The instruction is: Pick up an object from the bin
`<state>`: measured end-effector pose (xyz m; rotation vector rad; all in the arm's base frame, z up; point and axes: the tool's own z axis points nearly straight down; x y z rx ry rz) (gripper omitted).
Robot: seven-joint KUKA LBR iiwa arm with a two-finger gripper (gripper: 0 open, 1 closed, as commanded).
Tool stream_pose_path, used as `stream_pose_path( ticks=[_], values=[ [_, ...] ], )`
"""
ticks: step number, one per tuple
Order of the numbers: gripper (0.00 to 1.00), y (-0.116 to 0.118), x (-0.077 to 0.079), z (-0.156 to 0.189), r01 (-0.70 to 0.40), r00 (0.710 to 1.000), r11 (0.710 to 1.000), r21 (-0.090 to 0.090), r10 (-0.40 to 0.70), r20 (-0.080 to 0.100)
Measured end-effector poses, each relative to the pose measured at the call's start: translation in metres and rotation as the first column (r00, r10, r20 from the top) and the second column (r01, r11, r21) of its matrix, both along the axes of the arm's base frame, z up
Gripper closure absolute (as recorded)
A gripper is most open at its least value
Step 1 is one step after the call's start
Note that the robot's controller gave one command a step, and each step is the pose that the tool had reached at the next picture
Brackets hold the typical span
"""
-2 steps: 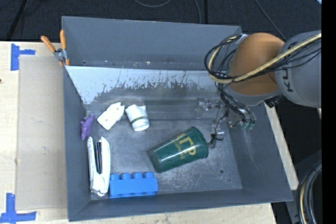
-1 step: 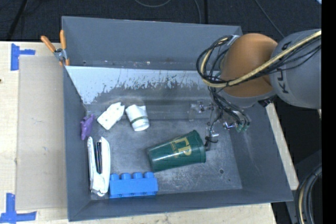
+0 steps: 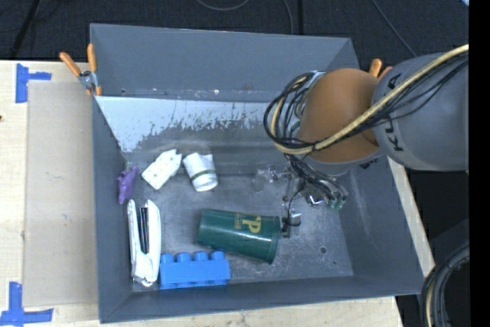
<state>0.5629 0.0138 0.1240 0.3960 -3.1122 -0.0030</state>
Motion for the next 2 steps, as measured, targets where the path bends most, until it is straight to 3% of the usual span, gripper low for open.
stream_pose_path(
  ticks=[1, 2],
  values=[
    [0.00, 0.016, -0.002, -0.030, -0.170, 0.985, 0.985, 0.001, 0.170, 0.000],
    [1.00, 0.052, -0.025, -0.050, -0.192, 0.981, 0.981, -0.001, 0.192, 0.010]
  ],
)
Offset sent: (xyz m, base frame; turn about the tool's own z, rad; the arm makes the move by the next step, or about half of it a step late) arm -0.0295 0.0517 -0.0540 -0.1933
